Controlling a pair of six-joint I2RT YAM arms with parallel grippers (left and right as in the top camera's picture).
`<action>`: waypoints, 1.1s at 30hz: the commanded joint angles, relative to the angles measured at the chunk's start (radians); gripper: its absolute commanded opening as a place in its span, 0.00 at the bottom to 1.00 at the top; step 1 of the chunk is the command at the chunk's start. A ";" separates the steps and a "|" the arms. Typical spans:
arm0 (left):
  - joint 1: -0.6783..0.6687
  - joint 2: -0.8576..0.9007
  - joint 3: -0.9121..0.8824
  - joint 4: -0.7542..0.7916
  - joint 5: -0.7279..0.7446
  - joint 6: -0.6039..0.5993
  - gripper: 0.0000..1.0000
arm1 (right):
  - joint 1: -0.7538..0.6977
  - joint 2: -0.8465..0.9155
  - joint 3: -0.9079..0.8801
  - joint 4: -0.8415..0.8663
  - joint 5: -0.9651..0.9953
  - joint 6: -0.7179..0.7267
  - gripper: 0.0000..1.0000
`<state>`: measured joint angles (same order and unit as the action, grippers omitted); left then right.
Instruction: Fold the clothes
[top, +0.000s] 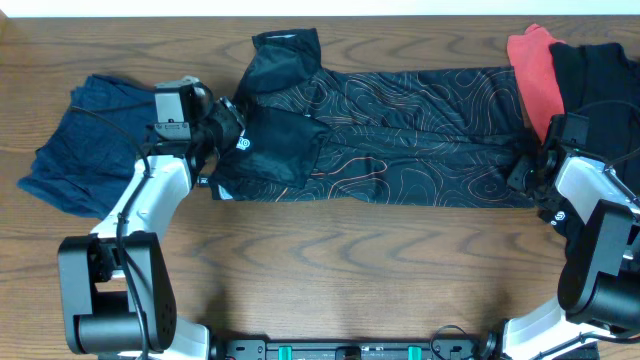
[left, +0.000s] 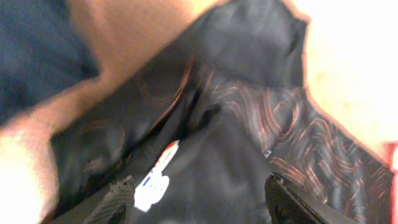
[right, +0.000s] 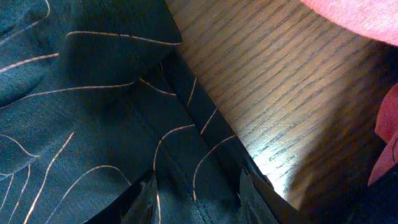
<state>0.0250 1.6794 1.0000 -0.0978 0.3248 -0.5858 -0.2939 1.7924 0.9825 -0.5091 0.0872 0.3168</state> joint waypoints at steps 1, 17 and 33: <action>-0.005 0.002 0.005 -0.101 -0.030 0.013 0.70 | 0.005 0.007 -0.012 -0.004 0.021 -0.019 0.41; -0.005 0.063 -0.108 -0.259 -0.110 0.122 0.73 | 0.005 0.008 -0.012 0.106 0.014 -0.048 0.57; -0.004 0.118 -0.108 -0.348 -0.188 0.134 0.06 | 0.002 0.044 -0.101 0.070 0.031 -0.071 0.01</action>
<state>0.0235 1.7470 0.9188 -0.3962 0.1539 -0.4679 -0.2913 1.7897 0.9409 -0.3897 0.0856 0.2539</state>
